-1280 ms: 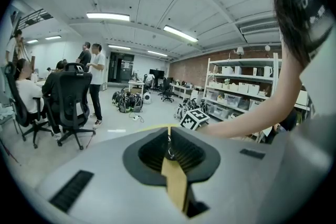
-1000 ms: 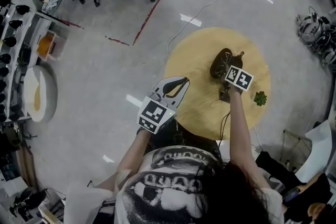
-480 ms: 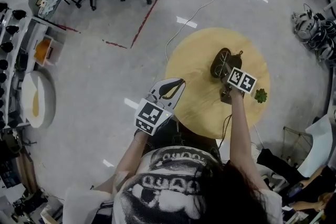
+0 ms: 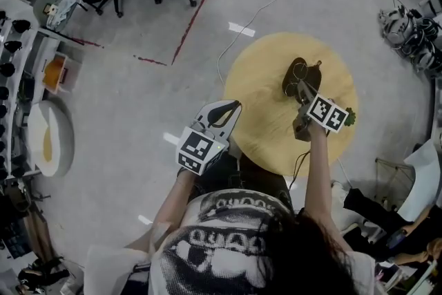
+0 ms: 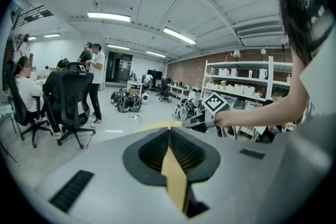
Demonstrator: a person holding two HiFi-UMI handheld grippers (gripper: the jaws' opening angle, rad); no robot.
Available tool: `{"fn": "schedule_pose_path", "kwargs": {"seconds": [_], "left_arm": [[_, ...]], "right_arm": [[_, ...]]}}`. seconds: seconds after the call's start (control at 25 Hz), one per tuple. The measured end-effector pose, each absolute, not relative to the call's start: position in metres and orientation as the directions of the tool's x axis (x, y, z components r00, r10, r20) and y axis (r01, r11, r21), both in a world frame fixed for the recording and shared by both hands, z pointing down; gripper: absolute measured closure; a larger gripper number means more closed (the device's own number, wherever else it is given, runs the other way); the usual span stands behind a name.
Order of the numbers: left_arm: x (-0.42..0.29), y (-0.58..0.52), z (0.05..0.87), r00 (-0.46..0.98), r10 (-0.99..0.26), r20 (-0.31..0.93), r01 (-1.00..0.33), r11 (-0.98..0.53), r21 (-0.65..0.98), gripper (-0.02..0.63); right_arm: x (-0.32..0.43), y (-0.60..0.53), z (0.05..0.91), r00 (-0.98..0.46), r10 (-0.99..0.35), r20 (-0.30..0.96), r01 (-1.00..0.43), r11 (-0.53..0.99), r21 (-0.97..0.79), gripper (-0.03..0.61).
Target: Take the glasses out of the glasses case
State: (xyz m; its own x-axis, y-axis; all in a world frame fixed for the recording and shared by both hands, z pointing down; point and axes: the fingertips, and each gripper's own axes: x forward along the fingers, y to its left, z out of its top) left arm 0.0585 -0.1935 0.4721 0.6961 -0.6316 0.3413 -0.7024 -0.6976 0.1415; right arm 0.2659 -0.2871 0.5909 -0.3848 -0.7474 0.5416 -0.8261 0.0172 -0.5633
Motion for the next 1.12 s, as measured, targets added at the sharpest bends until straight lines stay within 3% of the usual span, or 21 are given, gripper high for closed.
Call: {"fn": "schedule_pose_path", "kwargs": {"seconds": [0.6, 1.12], "left_arm": [[0.009, -0.174, 0.468, 0.711, -0.628, 0.317, -0.692, -0.705, 0.154, 0.592], [-0.043, -0.138, 0.475, 0.743, -0.586, 0.323, -0.652, -0.742, 0.154, 0.592]], "right_arm": [[0.203, -0.237, 0.507, -0.43, -0.819, 0.381, -0.772, 0.114, -0.626, 0.573], [0.11, -0.176, 0.489, -0.497, -0.806, 0.322, -0.739, 0.198, -0.644, 0.572]]}}
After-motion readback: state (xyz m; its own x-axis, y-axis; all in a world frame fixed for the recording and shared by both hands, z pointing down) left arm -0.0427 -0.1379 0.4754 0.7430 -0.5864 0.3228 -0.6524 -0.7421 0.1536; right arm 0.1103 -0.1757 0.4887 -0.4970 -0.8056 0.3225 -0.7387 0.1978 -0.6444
